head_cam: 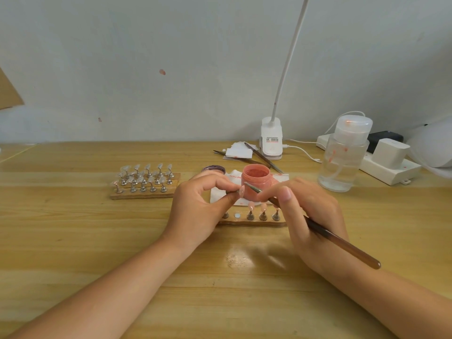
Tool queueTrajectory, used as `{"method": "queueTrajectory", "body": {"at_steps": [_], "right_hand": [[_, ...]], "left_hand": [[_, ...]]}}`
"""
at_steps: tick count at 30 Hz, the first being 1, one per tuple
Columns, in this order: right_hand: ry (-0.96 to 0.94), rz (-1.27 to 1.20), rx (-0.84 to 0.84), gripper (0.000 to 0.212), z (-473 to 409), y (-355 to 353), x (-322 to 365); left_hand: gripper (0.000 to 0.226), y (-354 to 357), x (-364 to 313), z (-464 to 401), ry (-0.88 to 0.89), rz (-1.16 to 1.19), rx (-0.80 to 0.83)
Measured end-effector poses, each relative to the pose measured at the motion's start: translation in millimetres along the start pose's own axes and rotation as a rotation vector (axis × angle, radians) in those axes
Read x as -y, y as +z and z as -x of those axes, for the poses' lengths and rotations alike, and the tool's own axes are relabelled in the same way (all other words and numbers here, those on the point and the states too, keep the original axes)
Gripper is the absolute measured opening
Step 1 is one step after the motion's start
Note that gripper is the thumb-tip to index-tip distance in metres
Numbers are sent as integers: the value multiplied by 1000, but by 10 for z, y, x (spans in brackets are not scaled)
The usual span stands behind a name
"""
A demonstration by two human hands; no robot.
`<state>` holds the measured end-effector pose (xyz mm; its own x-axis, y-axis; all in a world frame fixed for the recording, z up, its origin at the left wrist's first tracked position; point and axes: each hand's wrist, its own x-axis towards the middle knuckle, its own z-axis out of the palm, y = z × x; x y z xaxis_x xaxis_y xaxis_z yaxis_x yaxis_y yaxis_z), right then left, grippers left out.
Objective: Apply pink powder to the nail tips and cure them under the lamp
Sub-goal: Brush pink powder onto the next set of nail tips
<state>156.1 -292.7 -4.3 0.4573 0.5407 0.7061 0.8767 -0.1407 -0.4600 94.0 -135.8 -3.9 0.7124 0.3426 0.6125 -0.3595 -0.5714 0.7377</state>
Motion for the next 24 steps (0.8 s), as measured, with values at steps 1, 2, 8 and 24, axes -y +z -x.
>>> {"method": "queueTrajectory", "body": {"at_steps": [1,2,8,24], "right_hand": [[-51,-32,-121,44,36,16,21],[-84,-48,-156,48,59,13,22],[-86,-69,-194,47,58,11,40],[-71,-130,-189,48,84,35,32]], "left_hand": [[19,0,2,1,1,-5,-2],[19,2,3,2,1,-9,-4],[16,1,9,1,1,-16,-7],[20,4,12,6,6,-32,-14]]}}
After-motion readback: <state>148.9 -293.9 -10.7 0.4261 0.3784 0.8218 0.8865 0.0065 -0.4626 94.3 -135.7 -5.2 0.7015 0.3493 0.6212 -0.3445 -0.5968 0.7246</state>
